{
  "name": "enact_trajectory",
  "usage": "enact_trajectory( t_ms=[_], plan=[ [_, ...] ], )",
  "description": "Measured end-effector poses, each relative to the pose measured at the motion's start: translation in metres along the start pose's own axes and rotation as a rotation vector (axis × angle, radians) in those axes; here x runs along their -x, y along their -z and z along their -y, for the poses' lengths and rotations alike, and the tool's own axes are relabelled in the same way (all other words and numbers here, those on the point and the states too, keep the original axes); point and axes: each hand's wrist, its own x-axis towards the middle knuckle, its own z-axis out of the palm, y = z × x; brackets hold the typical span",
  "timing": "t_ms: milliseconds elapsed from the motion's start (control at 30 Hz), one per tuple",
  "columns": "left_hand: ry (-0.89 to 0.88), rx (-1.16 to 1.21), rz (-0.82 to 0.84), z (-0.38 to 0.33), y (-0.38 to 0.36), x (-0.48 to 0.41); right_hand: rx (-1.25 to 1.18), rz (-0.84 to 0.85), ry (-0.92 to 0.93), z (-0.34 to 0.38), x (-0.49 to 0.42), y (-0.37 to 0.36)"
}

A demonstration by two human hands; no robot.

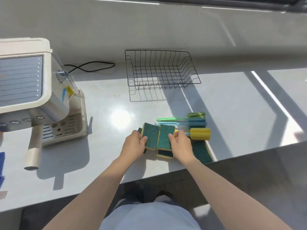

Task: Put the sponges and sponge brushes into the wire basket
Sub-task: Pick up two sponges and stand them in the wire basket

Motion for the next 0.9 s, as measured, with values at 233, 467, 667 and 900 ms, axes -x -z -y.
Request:
enact_trajectory(
  t_ms=[233,467,667,900],
  plan=[
    [0.022,0.144,-0.058,-0.017,0.025,-0.013,-0.101,-0.039,0.095,0.032,-0.013,0.018],
    [0.005,0.238,-0.172,-0.062,0.05,-0.043,-0.152,-0.064,0.21,0.069,-0.053,0.047],
    [0.001,0.285,-0.237,-0.101,0.054,-0.075,-0.197,-0.061,0.313,0.086,-0.105,0.074],
    [0.043,0.296,-0.31,-0.145,0.048,-0.121,-0.23,-0.007,0.354,0.103,-0.183,0.103]
  ],
)
